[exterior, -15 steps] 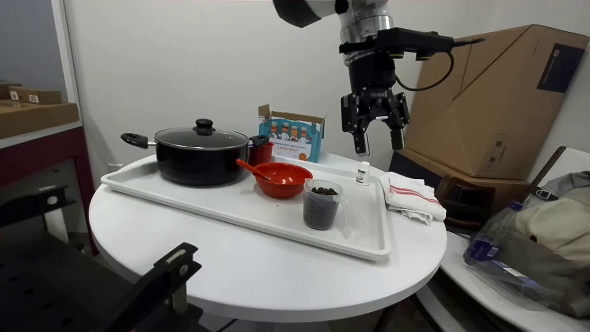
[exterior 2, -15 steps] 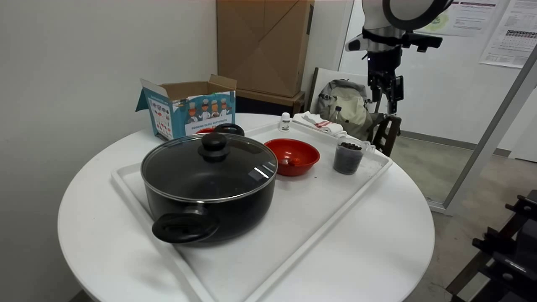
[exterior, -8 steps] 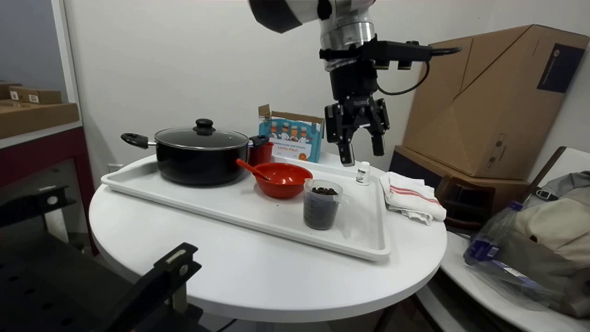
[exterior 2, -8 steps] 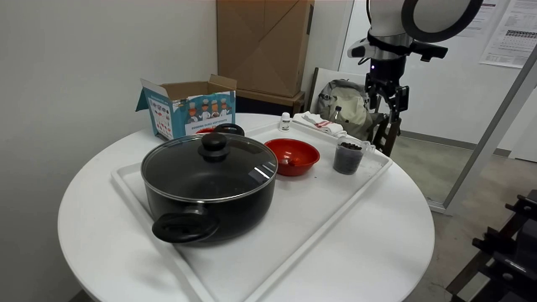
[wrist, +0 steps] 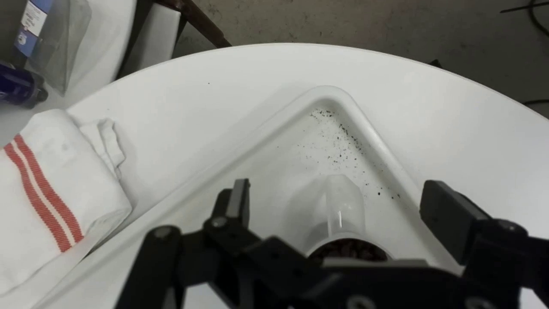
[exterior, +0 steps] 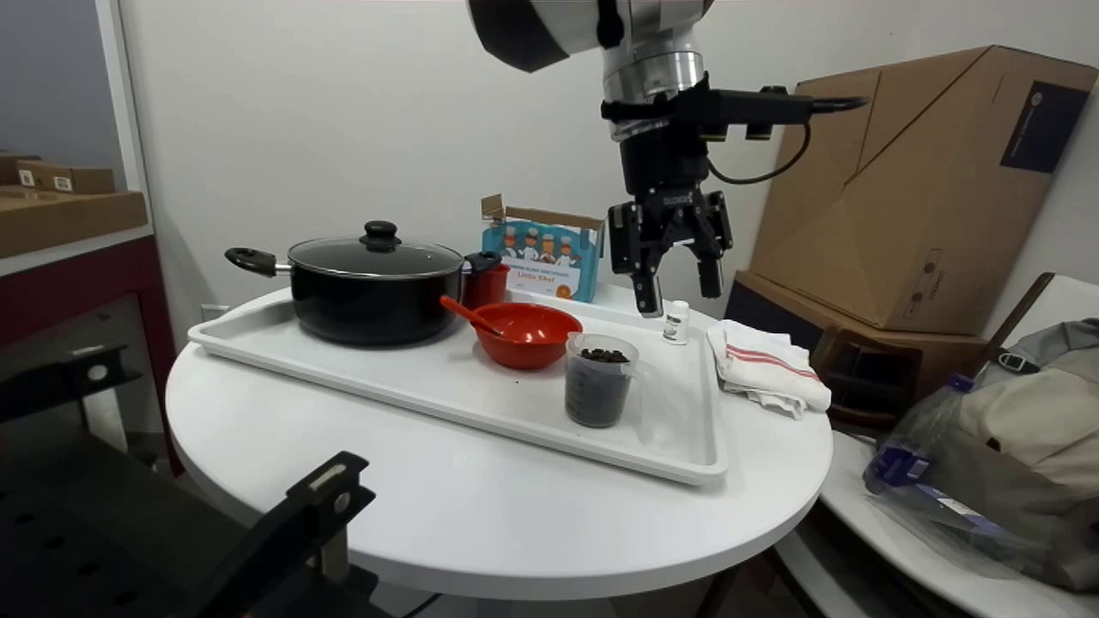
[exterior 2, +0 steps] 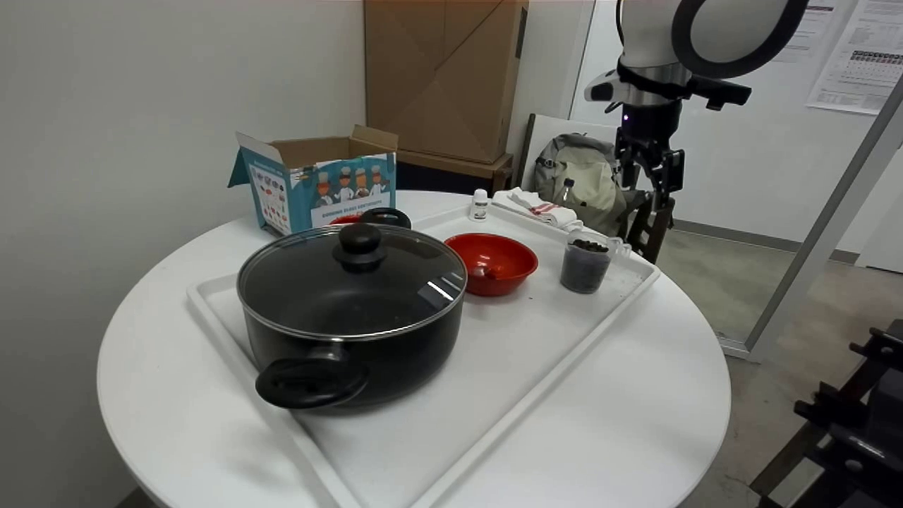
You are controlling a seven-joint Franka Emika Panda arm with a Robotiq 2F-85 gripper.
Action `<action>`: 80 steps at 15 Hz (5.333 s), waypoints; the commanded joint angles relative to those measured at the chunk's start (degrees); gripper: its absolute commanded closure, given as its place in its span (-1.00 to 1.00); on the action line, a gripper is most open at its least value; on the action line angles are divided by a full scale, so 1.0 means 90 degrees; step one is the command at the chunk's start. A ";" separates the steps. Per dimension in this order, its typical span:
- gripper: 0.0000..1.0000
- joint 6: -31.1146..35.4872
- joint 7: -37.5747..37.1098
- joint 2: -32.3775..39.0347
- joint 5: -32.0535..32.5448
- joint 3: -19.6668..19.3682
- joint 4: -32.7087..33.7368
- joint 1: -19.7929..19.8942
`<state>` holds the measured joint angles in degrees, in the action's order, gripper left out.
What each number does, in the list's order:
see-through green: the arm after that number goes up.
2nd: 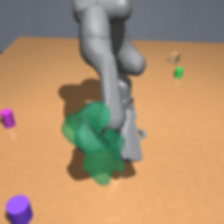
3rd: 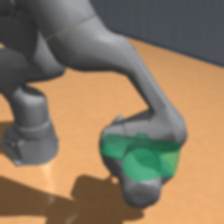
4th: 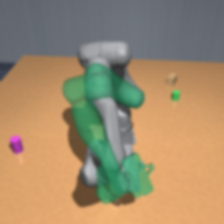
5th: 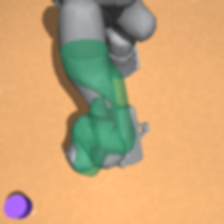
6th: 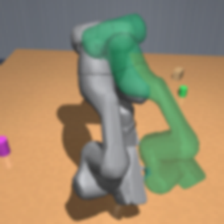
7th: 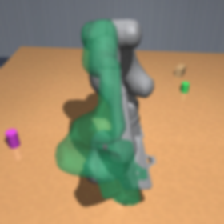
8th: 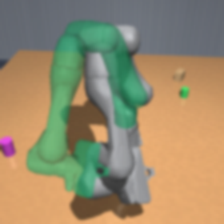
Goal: Pour some contents of the jug into the bowl
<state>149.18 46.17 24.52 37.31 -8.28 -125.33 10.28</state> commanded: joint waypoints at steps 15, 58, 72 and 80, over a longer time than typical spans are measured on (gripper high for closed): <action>-1.00 -0.0169 -0.0224 0.0965 -0.0688 0.0126 0.0773 0.0009; 0.79 -0.0320 -0.1352 0.0786 0.0903 -0.0376 0.1308 -0.0829; 0.79 -0.2748 -0.2860 0.0940 0.2940 0.0431 0.2198 -0.1633; 0.79 -0.3790 -0.3661 0.1059 0.5549 0.0742 0.1634 -0.2224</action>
<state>118.93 16.50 33.67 79.90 -2.37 -107.88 -8.54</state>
